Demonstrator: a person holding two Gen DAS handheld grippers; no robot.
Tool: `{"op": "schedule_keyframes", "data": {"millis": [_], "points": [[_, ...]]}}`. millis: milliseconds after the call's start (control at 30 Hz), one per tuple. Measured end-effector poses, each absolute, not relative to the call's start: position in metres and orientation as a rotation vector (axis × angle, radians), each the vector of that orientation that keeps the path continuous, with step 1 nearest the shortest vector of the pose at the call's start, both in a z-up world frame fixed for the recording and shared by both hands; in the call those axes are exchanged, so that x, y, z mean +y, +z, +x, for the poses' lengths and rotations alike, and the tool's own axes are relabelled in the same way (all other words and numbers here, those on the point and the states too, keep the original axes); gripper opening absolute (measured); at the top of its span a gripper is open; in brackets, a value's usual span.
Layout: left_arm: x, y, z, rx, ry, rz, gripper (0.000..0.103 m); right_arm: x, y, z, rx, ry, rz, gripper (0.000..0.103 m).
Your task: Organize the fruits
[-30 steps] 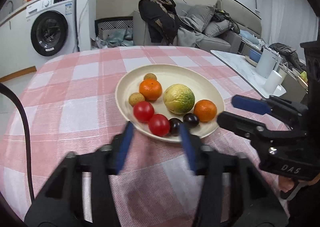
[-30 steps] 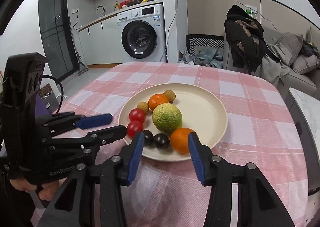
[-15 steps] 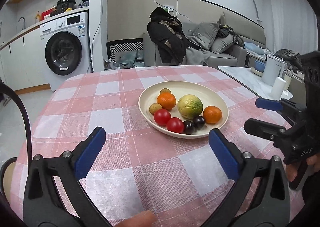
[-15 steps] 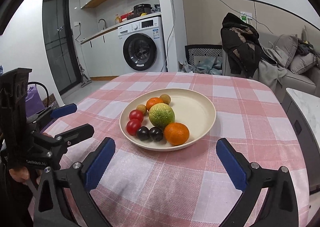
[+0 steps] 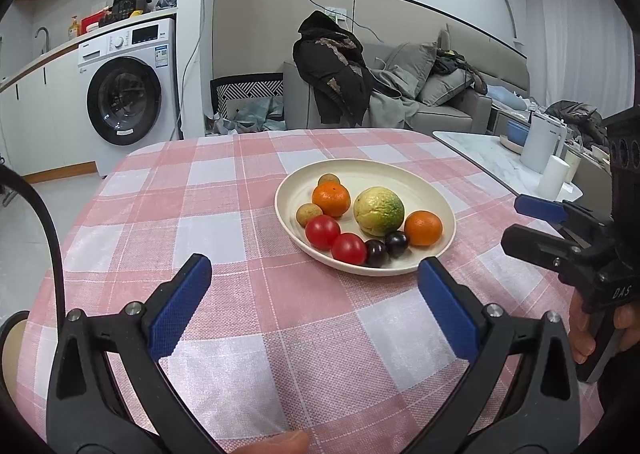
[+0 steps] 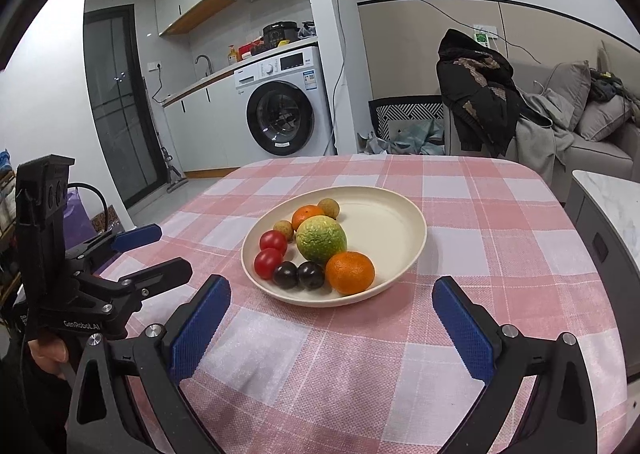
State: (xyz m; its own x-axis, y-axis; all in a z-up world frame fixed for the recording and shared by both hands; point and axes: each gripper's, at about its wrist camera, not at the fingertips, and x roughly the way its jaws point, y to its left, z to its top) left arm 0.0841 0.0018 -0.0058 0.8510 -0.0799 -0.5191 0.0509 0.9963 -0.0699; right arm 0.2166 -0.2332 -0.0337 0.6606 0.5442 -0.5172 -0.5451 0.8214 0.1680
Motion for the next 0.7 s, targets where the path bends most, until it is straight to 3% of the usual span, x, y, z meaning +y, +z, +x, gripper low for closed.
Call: {"op": "schedule_keyframes", "data": {"millis": [700], "points": [[0.0027,-0.0073,0.0847,0.556,-0.076,-0.063,0.103,-0.2326,-0.0312,0.2134,0.568,0.619,-0.01,0.103]]}}
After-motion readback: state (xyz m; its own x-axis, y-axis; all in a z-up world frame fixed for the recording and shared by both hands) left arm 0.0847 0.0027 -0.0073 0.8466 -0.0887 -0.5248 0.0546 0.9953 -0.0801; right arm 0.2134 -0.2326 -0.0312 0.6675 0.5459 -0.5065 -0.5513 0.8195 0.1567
